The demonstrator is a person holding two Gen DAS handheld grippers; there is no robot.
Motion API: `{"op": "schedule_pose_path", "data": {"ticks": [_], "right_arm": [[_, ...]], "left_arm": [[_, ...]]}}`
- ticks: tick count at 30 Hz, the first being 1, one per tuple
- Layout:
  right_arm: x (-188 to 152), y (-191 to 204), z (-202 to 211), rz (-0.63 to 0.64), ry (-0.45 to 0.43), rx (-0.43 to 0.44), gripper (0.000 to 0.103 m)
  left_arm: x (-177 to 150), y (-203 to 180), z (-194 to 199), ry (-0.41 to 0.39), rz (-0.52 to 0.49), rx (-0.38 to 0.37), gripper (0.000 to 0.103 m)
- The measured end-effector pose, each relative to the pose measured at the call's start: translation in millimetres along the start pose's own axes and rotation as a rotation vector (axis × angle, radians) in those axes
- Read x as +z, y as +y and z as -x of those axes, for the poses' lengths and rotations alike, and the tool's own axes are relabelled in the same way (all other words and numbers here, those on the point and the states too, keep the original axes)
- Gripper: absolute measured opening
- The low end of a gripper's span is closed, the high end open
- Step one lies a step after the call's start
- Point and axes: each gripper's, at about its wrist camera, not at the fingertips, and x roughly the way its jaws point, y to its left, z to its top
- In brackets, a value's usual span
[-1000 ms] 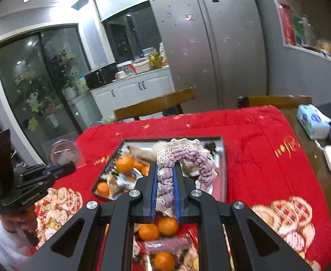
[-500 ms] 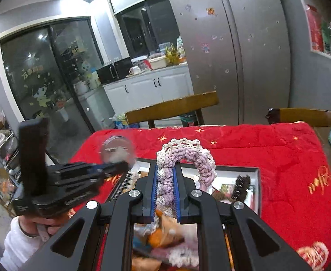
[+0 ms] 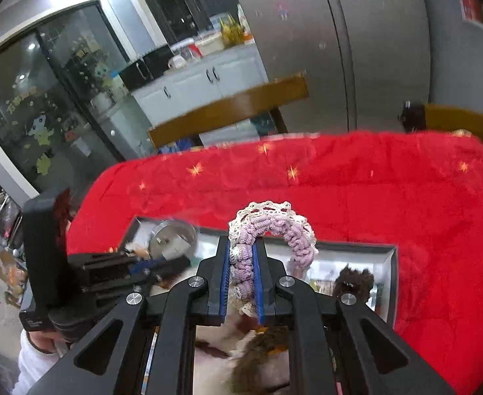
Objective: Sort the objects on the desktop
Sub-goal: 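Carry the bag and the lilac scrunchie over the box and lower them in, then open both grippers to release the bag and scrunchie into the box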
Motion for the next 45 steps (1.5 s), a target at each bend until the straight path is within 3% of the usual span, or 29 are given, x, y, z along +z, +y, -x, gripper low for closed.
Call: {"op": "schedule_pose_path", "data": {"ticks": [17,20,21,22,24,25,28,30,35,37,41,45], "right_arm": [[-8.5,-26.0,-35.3,-0.05,0.124,0.012,0.016],[-8.9,-25.8,-34.7,-0.049,0.121,0.029,0.019],[-8.5,-26.0,-34.3,-0.049,0.12,0.03,0.027],[-7.9,-25.9,-32.8,-0.051,0.118,0.032,0.047],[-6.8,-25.9,-28.3,-0.059,0.101,0.038,0.073],[-6.2,-25.7,-25.6,-0.061,0.094,0.043,0.082],[-4.4,-25.6,-20.9,-0.063,0.09,0.068,0.103],[-3.5,-25.6,-17.6,-0.073,0.082,0.086,0.103],[-1.4,-29.7,-11.6,-0.124,0.072,0.151,0.103],[-1.4,-30.0,-9.3,-0.128,0.062,0.16,0.103],[0.5,-27.9,-3.1,-0.126,0.047,0.171,0.103],[1.8,-24.9,2.0,-0.124,0.034,0.177,0.103]], "left_arm": [[-2.3,7.5,-7.5,0.013,0.014,-0.009,0.006],[-1.7,7.3,-8.1,0.019,0.014,0.015,0.011],[-1.7,7.2,-7.8,0.019,0.013,0.025,0.016],[-1.4,7.1,-7.3,0.021,0.013,0.044,0.019],[-1.7,9.1,-6.1,0.027,0.02,0.069,0.031],[-1.9,10.5,-5.3,0.029,0.028,0.075,0.034],[-2.9,12.9,-2.2,0.039,0.045,0.074,0.059],[-3.6,13.5,0.5,0.047,0.047,0.049,0.081],[-5.1,3.8,11.5,0.028,0.024,0.05,0.101],[-5.7,0.4,15.4,0.01,0.008,0.079,0.103],[-5.3,2.6,21.3,0.008,0.021,0.054,0.103],[-5.6,1.4,25.5,0.003,0.004,0.077,0.103]]}}
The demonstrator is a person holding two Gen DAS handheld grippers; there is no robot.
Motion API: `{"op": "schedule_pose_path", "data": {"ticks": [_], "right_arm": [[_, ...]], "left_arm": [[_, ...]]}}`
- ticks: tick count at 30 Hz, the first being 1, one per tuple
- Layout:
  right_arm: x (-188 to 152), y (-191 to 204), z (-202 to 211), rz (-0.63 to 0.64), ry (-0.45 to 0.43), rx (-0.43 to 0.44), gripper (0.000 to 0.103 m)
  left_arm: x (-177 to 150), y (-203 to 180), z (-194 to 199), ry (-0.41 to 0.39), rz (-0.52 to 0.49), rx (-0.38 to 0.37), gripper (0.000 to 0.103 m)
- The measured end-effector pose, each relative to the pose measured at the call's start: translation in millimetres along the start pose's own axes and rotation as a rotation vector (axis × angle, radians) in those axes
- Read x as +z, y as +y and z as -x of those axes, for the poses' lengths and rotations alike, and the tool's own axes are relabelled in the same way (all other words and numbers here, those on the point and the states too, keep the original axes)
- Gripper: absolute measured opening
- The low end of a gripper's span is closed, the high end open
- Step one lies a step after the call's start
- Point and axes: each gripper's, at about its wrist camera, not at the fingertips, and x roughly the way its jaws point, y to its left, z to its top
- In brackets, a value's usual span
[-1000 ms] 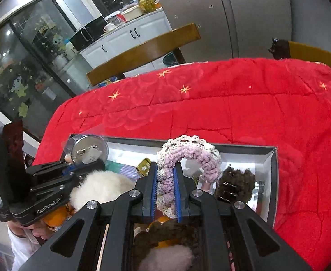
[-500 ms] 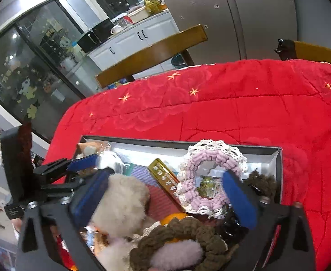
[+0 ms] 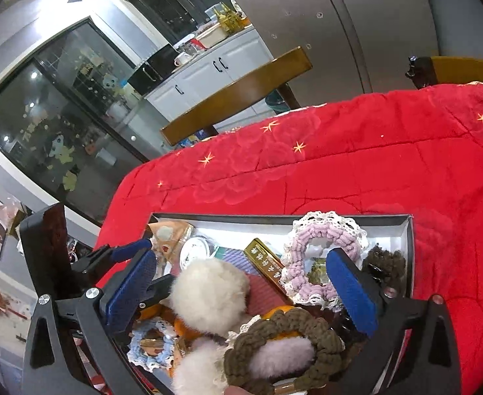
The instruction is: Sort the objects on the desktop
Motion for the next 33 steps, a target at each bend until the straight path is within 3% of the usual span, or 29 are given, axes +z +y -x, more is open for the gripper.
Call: {"op": "schedule_pose_path", "data": {"ticks": [9,16,19,24,30,33], "right_arm": [[-4.4,21.5,22.2,0.039,-0.052,0.035,0.103],[-18.1,51.9,67.9,0.071,-0.125,0.066,0.103],[-29.6,62.0,93.5,0.084,-0.16,0.074,0.103],[-59.8,85.9,137.4,0.155,-0.216,0.05,0.103],[-120.2,116.8,183.7,0.263,-0.284,0.011,0.103],[-157.5,123.6,191.7,0.272,-0.298,-0.015,0.103]], "left_arm": [[-6.9,-8.1,34.4,-0.041,-0.039,0.048,0.103],[-25.4,-26.8,100.8,-0.145,-0.075,0.106,0.103],[-38.4,-34.2,134.0,-0.211,-0.087,0.135,0.103],[-75.5,-53.7,191.4,-0.406,-0.126,0.258,0.103],[-126.6,-77.3,243.1,-0.576,-0.129,0.296,0.103],[-159.4,-90.4,260.0,-0.662,-0.123,0.352,0.103]]}}
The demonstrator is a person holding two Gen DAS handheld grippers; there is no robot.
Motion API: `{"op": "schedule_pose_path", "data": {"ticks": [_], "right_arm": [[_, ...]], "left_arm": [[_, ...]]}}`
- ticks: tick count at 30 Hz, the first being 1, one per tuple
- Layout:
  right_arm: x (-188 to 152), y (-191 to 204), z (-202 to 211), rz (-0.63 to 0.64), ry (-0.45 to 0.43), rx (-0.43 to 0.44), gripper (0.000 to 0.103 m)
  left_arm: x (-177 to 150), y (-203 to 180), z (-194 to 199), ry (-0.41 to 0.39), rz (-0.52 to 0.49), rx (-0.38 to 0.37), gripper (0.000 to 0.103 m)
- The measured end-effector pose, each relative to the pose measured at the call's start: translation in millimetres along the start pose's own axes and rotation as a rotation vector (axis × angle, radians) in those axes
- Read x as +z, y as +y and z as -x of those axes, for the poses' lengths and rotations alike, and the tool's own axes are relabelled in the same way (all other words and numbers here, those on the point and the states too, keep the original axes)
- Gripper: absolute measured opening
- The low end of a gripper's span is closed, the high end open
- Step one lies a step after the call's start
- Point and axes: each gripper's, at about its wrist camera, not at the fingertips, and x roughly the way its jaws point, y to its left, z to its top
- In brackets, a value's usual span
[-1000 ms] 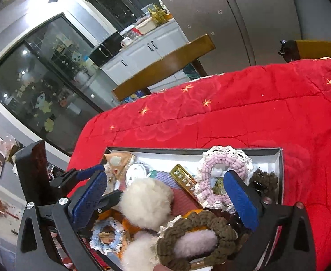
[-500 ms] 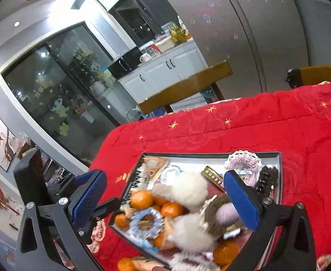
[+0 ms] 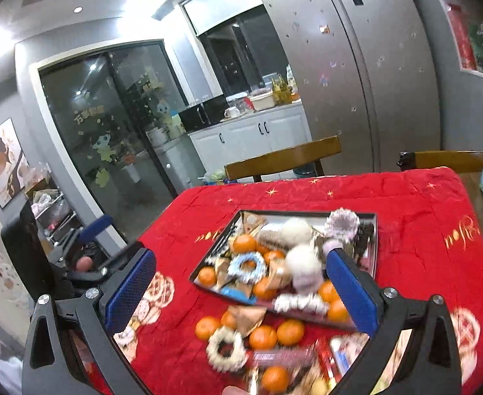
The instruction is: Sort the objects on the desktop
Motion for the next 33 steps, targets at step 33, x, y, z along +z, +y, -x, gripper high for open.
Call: {"op": "schedule_pose_path", "data": {"ticks": [33], "right_arm": [[-150.0,44.6,-51.8,0.298,-0.07,-0.697,0.103]], "left_arm": [[-134.0,-28.8,9.7,0.12,0.016,-0.016,0.103]]}}
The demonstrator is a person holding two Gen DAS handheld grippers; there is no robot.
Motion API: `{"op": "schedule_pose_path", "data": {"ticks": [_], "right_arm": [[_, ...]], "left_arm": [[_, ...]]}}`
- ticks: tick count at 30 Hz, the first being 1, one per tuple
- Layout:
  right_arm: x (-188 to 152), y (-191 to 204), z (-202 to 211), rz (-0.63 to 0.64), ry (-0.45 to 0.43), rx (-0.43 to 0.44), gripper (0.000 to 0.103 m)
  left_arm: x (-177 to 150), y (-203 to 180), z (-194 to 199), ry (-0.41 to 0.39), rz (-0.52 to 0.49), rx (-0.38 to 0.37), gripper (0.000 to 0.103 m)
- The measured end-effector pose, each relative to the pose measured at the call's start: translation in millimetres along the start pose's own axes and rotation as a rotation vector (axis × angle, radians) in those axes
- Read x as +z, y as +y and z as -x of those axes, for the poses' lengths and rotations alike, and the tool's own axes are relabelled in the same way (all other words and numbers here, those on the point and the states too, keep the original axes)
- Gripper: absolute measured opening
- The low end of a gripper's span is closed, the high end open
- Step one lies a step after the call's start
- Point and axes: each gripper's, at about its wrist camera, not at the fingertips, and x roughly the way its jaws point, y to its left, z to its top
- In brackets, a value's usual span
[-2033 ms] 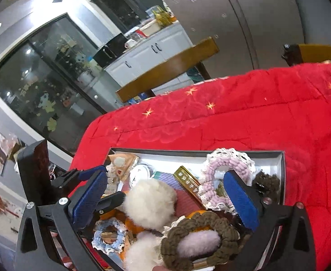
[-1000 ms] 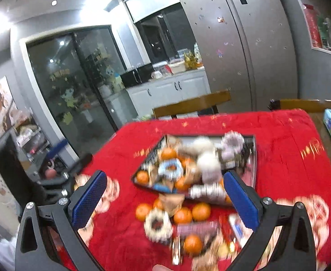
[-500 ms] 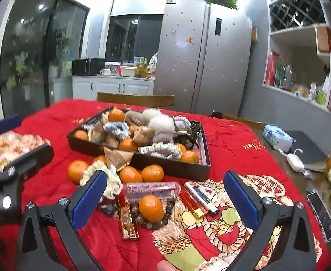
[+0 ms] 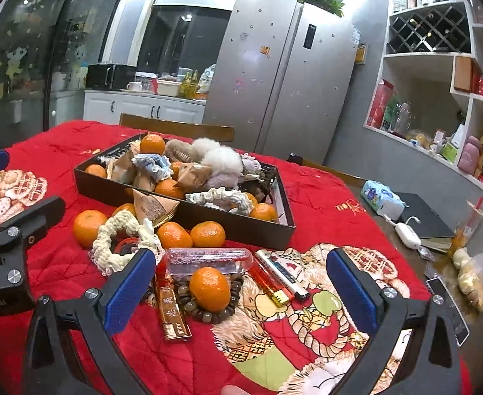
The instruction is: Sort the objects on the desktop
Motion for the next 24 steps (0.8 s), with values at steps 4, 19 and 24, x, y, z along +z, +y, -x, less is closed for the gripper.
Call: {"op": "schedule_pose_path", "data": {"ticks": [4,19,24], "right_arm": [[0.2,3.6,2.0,0.014,-0.01,-0.004,0.103],[0.8,12.9,9.9,0.058,-0.046,-0.02,0.103],[0.9,12.2,9.2,0.054,-0.045,-0.024,0.103]], "left_arm": [[1.4,-2.3,3.5,-0.016,-0.011,0.007,0.103],[1.8,-5.8,5.9,-0.027,-0.019,0.006,0.103],[1.6,-6.6,5.7,-0.024,-0.019,0.007,0.103]]}}
